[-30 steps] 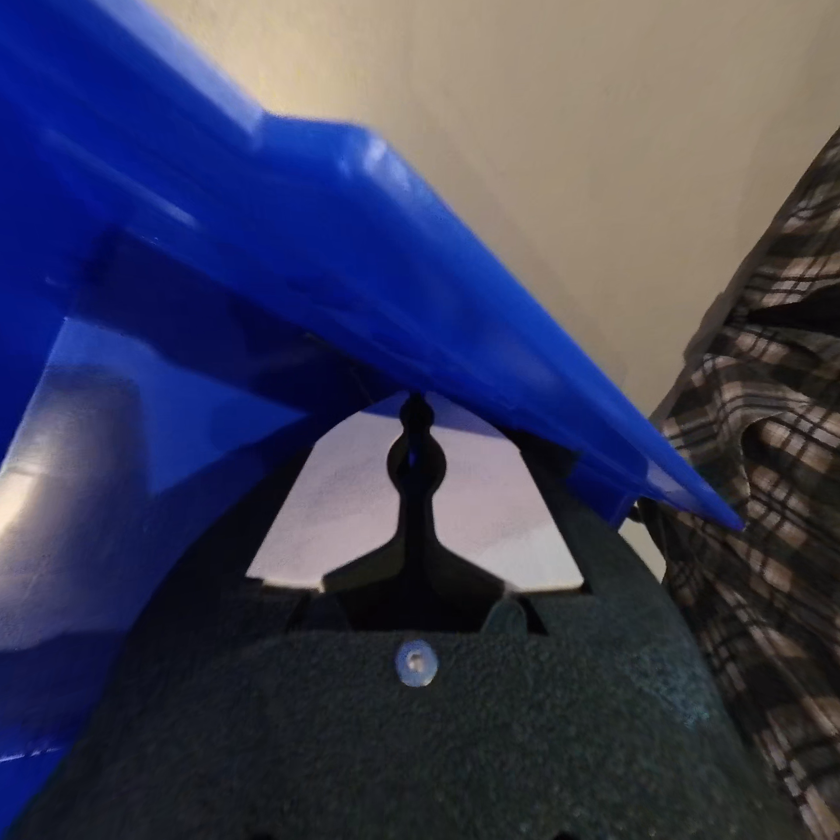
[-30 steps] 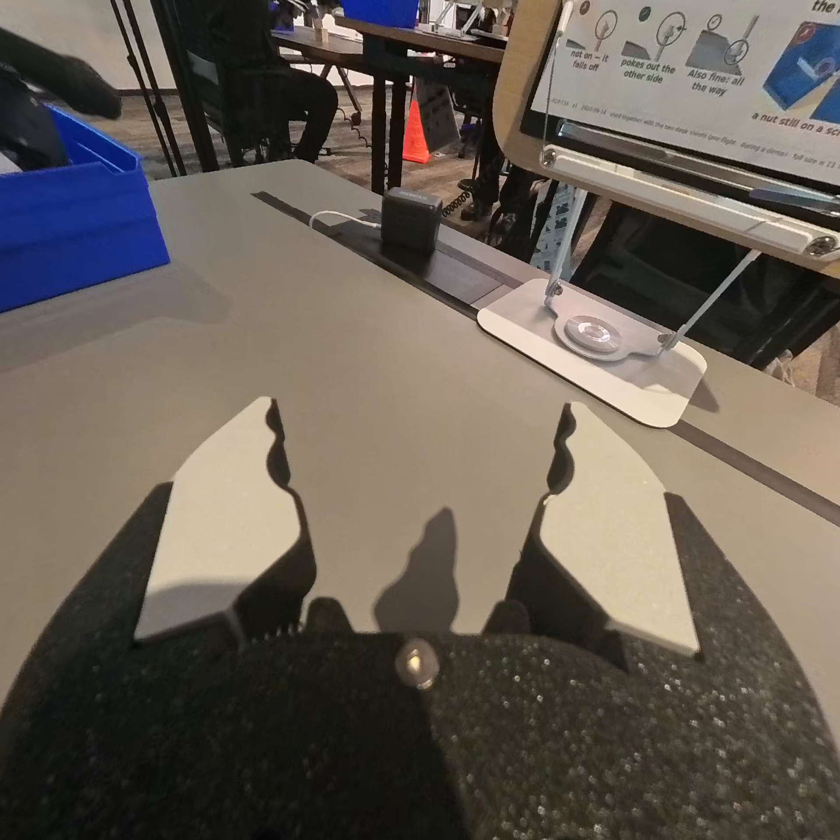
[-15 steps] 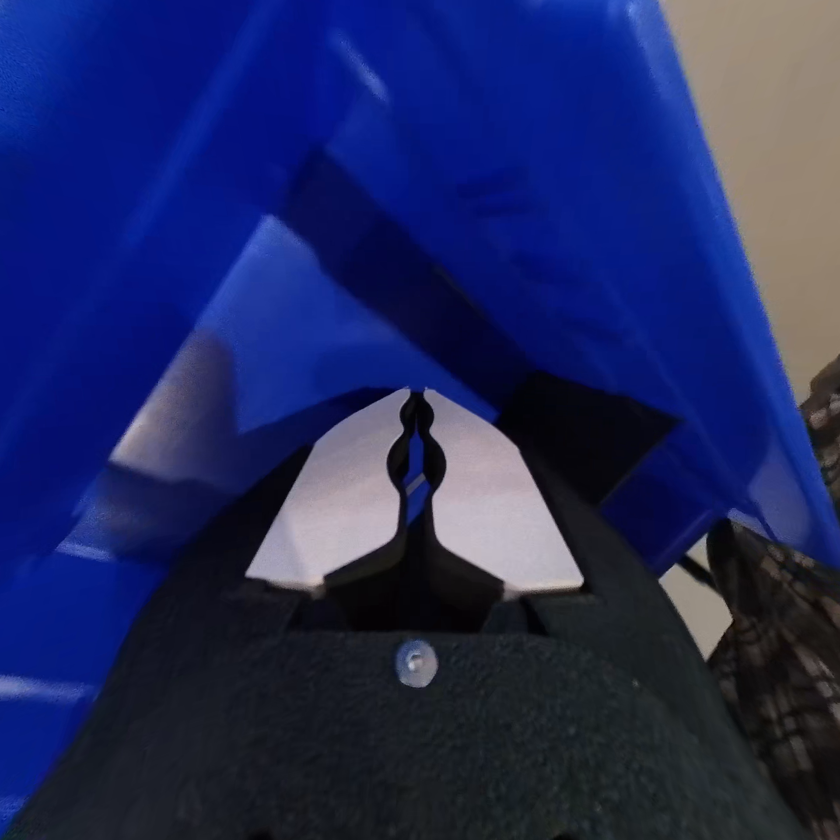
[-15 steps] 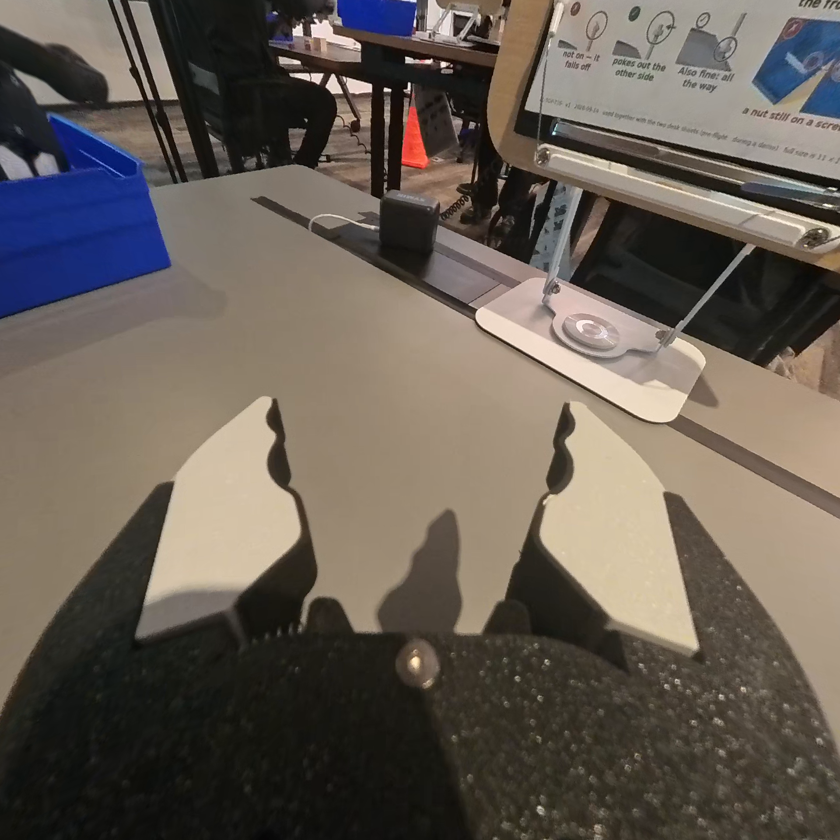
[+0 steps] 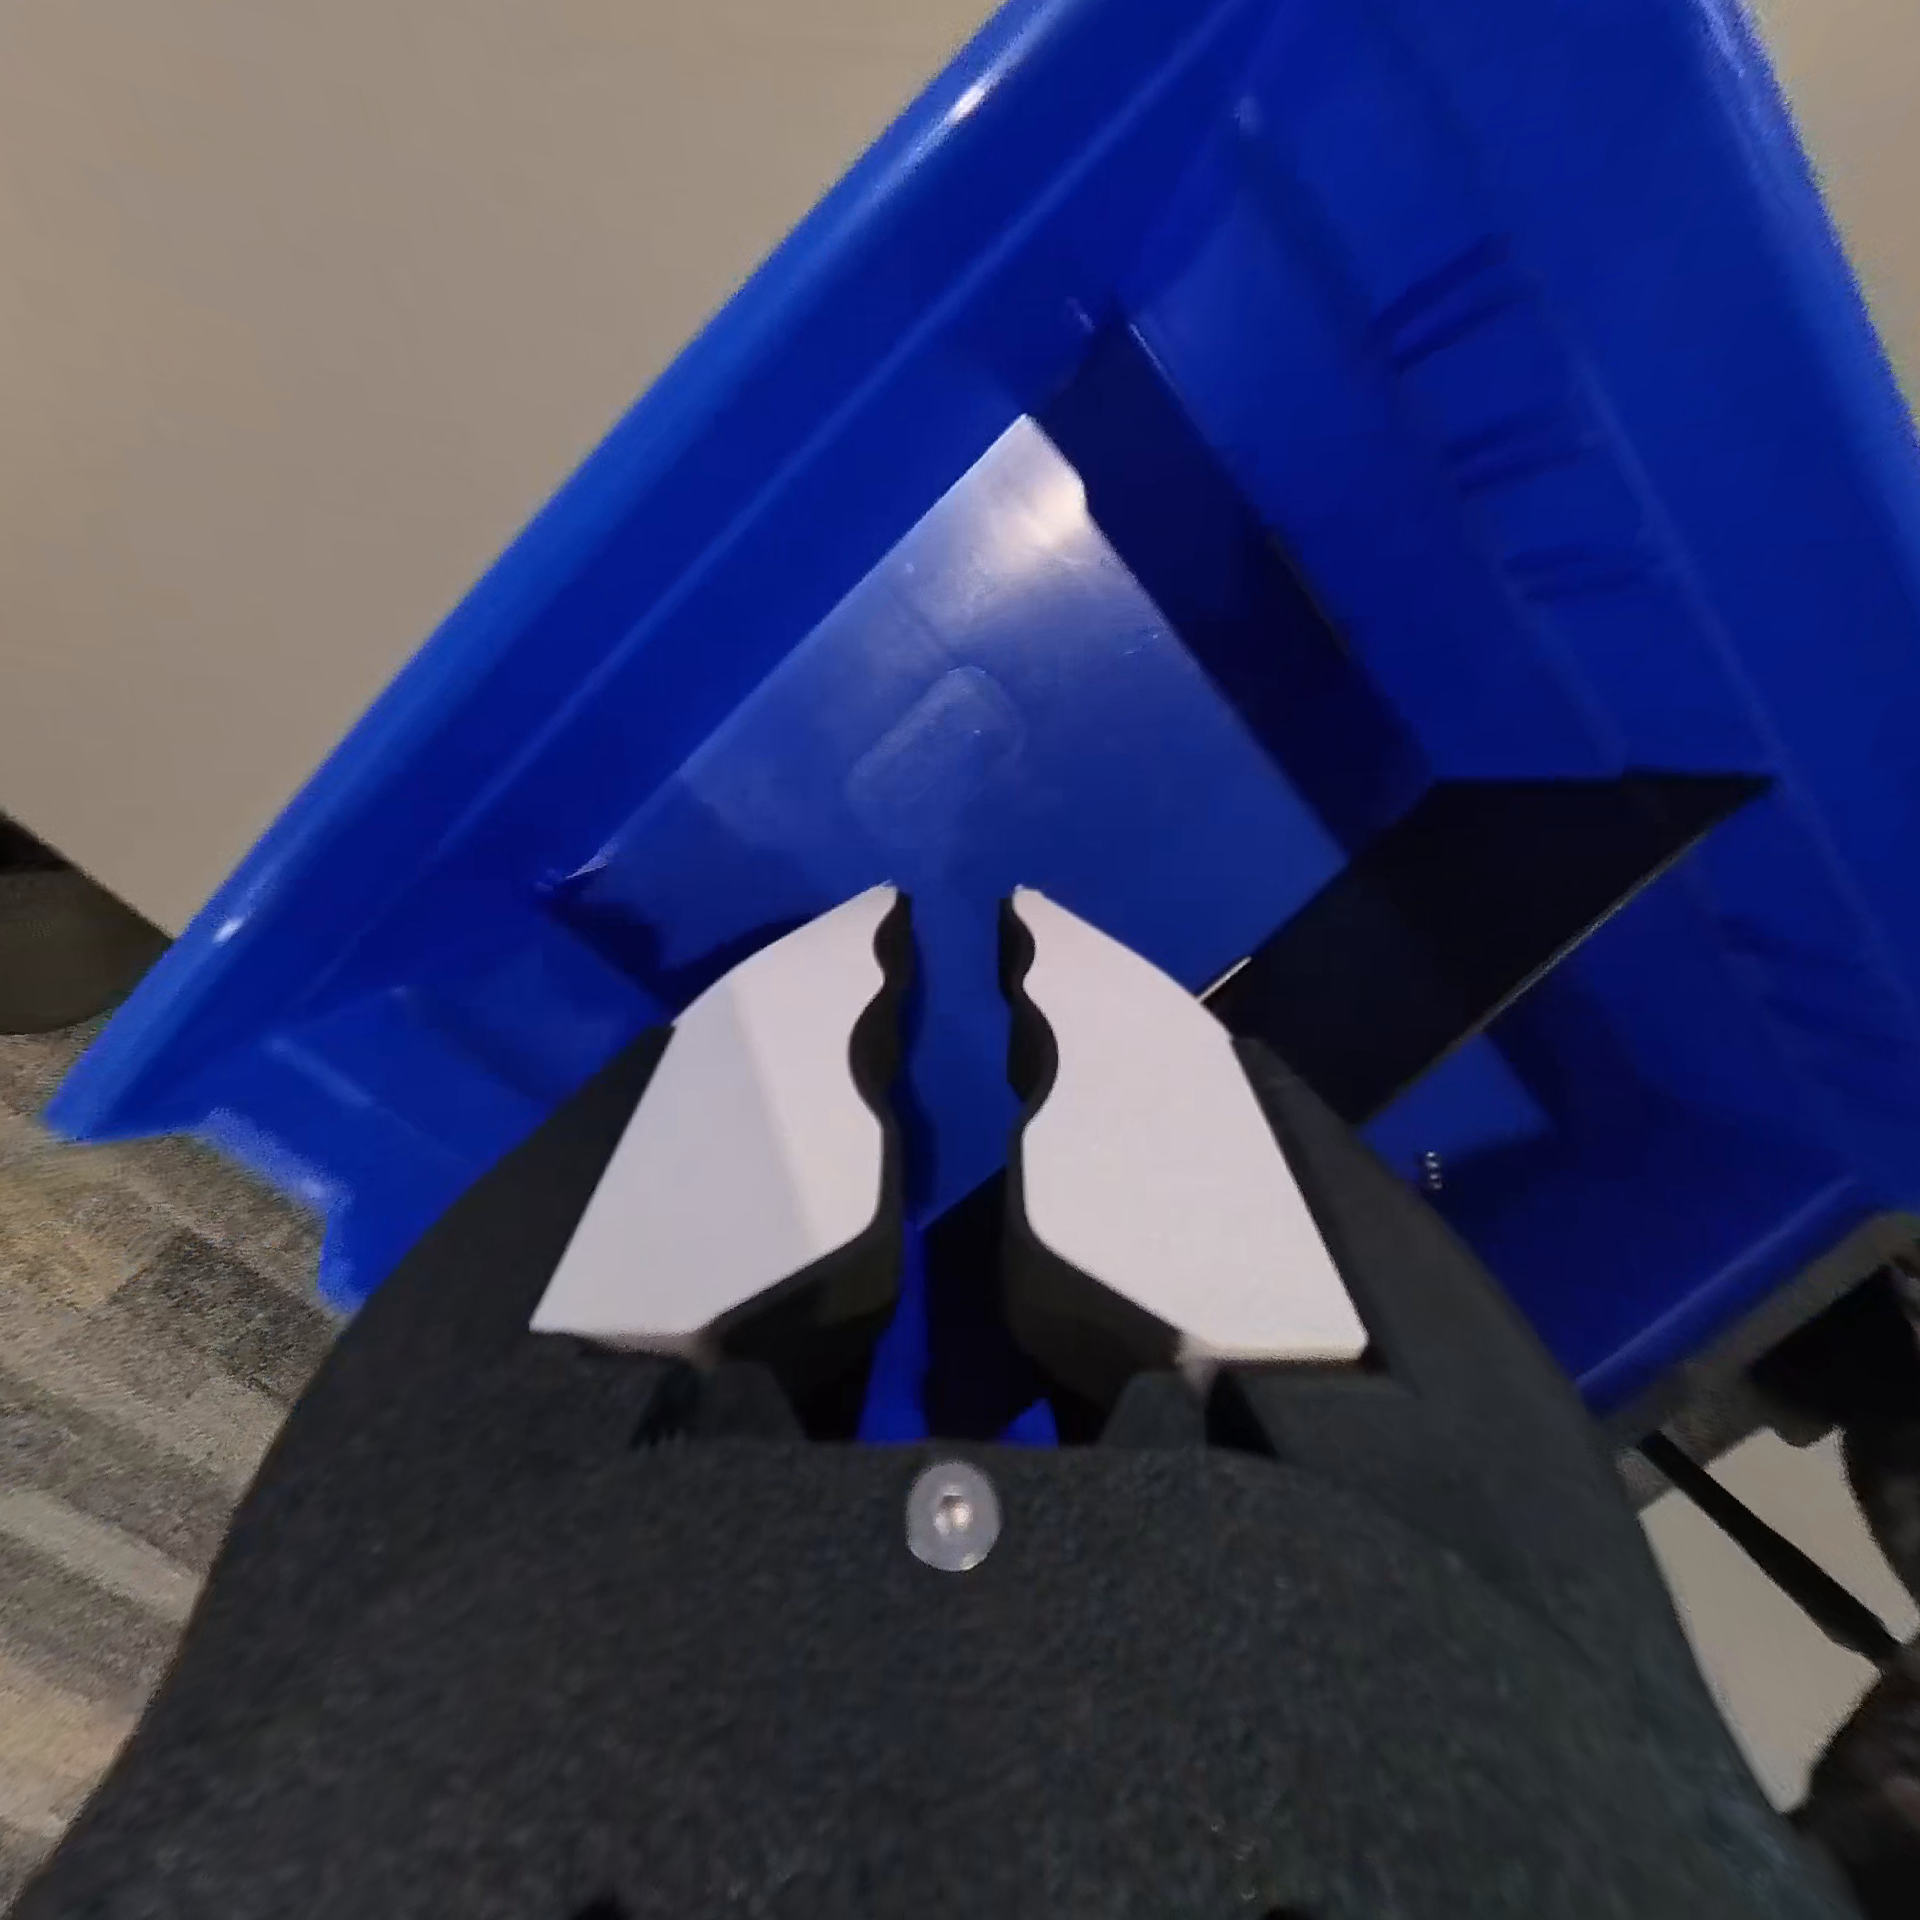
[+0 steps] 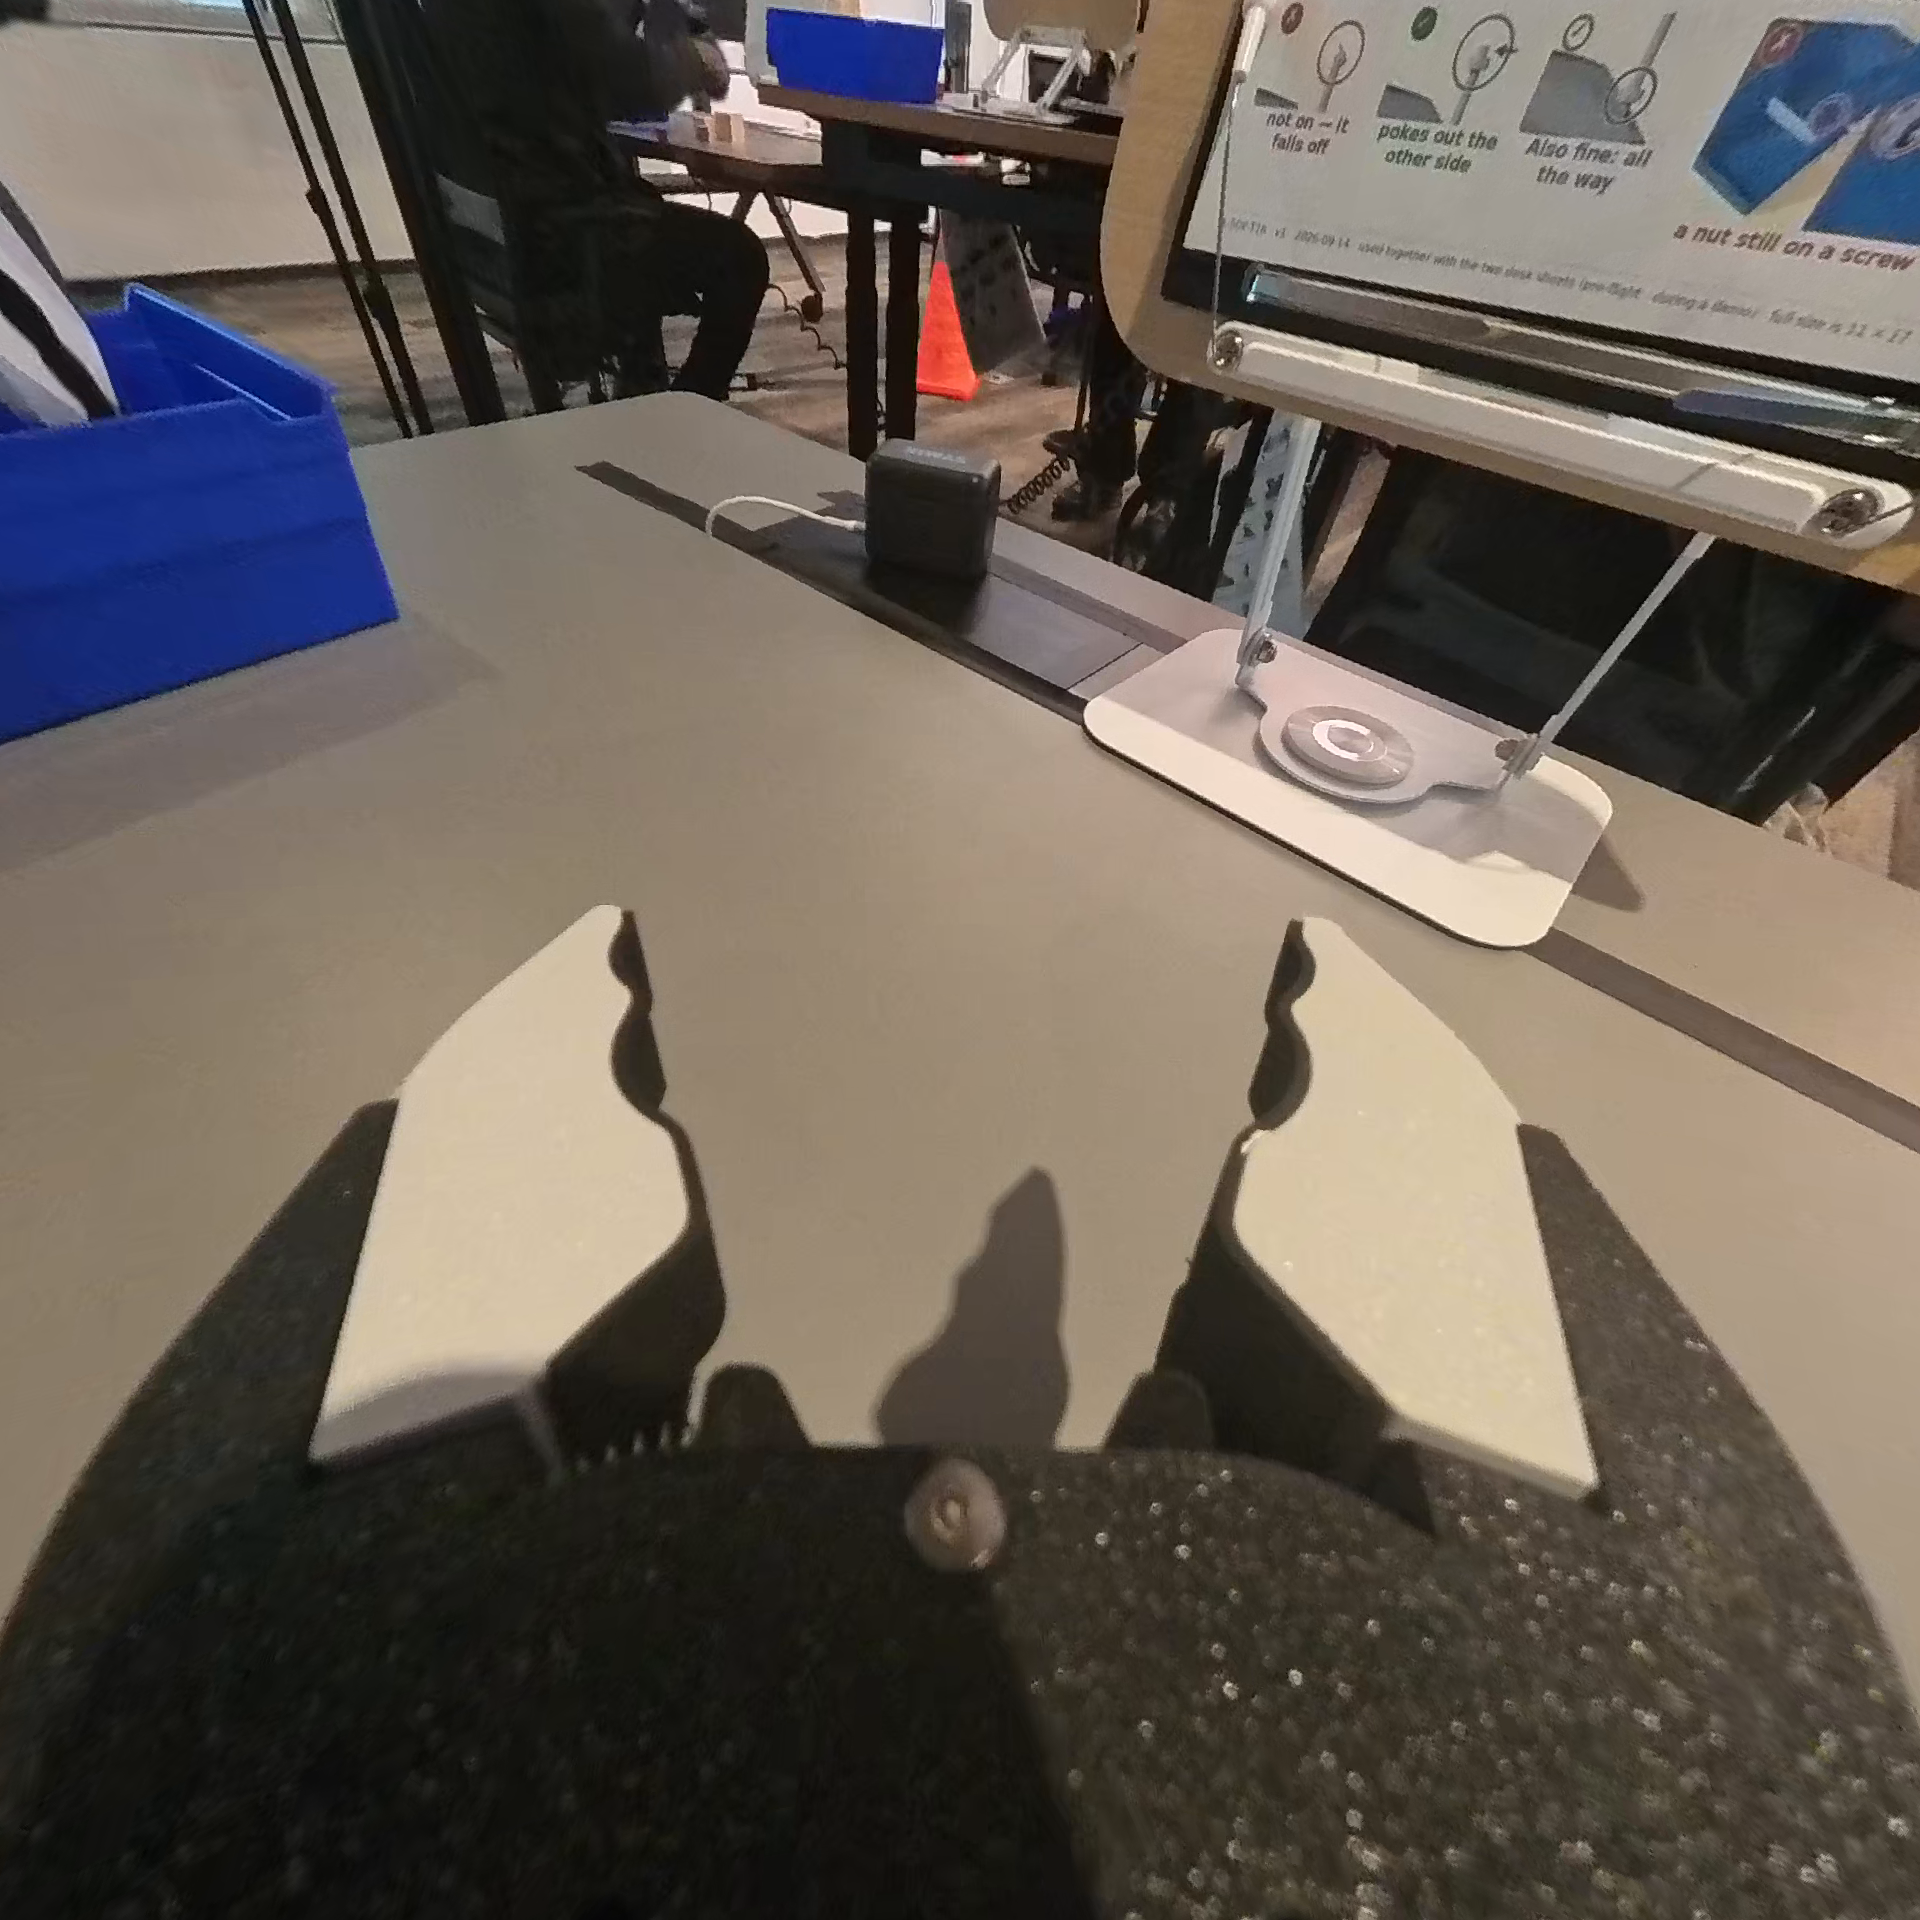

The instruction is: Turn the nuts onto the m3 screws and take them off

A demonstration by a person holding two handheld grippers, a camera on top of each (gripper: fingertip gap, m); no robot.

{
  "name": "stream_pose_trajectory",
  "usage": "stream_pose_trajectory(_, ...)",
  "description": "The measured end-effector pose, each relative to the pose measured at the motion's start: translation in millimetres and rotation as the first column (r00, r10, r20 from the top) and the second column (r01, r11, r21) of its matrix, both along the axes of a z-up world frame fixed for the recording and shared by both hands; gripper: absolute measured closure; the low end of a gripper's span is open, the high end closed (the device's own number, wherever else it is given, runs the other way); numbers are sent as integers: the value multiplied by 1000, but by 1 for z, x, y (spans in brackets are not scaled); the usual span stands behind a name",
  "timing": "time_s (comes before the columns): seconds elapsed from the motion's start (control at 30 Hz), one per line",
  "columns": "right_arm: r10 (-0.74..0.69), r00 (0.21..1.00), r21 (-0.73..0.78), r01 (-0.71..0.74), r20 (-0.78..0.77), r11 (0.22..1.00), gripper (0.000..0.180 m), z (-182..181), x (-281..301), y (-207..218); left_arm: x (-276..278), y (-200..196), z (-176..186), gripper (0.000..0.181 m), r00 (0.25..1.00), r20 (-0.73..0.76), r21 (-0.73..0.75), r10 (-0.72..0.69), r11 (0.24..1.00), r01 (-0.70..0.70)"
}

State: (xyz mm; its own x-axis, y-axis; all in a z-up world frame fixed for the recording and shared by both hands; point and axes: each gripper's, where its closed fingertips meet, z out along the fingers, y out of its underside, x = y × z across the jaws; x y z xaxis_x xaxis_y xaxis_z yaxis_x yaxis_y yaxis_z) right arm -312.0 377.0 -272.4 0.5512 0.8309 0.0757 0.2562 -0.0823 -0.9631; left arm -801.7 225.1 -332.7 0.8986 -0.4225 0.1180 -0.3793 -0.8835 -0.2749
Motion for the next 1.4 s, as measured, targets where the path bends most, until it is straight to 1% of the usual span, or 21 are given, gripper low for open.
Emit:
stream_pose_trajectory(0.13, 7, 1000, -1, -7, 3, 1000, 68, -2, -2, -1, -10, 1, 1, 165, 997, -78, 32, -23, 999, 25)
stream_pose_trajectory(0.27, 3, 1000, -5, -3, 0, 1000, 68, -1, 0, -1, -5, 5, 4, 165, 995, -78, 62, -58, 996, 63)
stream_pose_trajectory(0.37, 3, 1000, -3, -3, 5, 1000, 68, 0, 1, -1, -9, 8, 7, 165, 995, -94, 72, -45, 996, 52)
stream_pose_trajectory(0.5, 2, 1000, -3, -2, 13, 1000, 68, 0, 2, -2, -25, 10, 23, 169, 991, -132, 130, -25, 991, 42)
stream_pose_trajectory(0.57, 1, 1000, -6, -1, 8, 1000, 68, 0, 2, -1, -27, 9, 29, 170, 991, -127, 144, -32, 988, 50)
stream_pose_trajectory(0.73, 13, 1000, -16, -13, -1, 1000, 68, -1, -3, -1, -27, 4, 26, 170, 986, -151, 135, -65, 987, 86)
stream_pose_trajectory(0.8, 17, 1000, -17, -16, 3, 1000, 68, -2, -4, -2, -21, 3, 24, 170, 986, -138, 141, -90, 984, 110)
stream_pose_trajectory(0.93, 18, 1000, -16, -18, 2, 1000, 68, -1, -5, -2, 7, 4, 16, 170, 976, -108, 131, -192, 970, 205)
stream_pose_trajectory(1.07, 20, 1000, -12, -20, 9, 1000, 69, 0, -7, -3, 26, 6, 8, 169, 951, -133, 107, -278, 950, 293)
stream_pose_trajectory(1.27, 23, 1000, -9, -23, 22, 1000, 68, -2, -11, -1, 36, 3, 4, 169, 932, -97, 103, -349, 928, 358)
stream_pose_trajectory(1.4, 41, 999, -28, -40, 30, 999, 68, -11, -19, 3, 32, -3, -1, 168, 905, -87, 62, -416, 905, 422)
